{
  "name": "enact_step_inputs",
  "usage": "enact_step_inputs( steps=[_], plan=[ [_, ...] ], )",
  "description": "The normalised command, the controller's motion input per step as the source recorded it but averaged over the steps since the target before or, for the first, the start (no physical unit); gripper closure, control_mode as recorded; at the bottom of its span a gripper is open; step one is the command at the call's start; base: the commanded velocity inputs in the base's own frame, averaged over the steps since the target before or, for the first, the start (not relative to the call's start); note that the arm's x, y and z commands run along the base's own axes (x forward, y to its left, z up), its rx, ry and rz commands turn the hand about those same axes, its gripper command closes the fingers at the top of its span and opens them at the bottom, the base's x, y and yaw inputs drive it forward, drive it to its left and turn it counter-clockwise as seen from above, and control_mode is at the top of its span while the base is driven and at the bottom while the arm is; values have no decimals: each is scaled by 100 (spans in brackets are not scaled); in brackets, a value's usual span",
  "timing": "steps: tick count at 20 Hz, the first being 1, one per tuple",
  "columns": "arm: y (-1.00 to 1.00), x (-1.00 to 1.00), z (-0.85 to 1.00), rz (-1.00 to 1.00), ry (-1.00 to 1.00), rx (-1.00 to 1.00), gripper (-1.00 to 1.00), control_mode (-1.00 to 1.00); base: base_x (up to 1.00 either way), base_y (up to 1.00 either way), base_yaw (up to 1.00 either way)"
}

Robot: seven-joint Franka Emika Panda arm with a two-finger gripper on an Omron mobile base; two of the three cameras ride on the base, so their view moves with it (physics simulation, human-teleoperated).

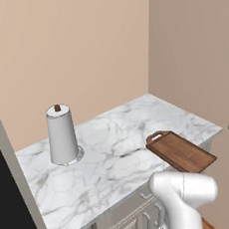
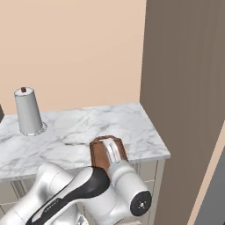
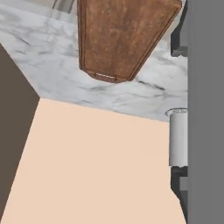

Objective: Move the cutting board and knife to the sink. Then move spray from the cabinet to the counter.

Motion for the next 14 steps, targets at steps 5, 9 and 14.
enact_step_inputs(
  steps=[5,9,14],
  plan=[
    [-11,0,-20,0,-1,26,-100,-100,0,0,0],
    [-5,0,-41,0,0,19,-100,-100,0,0,0],
    [-9,0,-43,0,0,14,-100,-100,0,0,0]
  ],
)
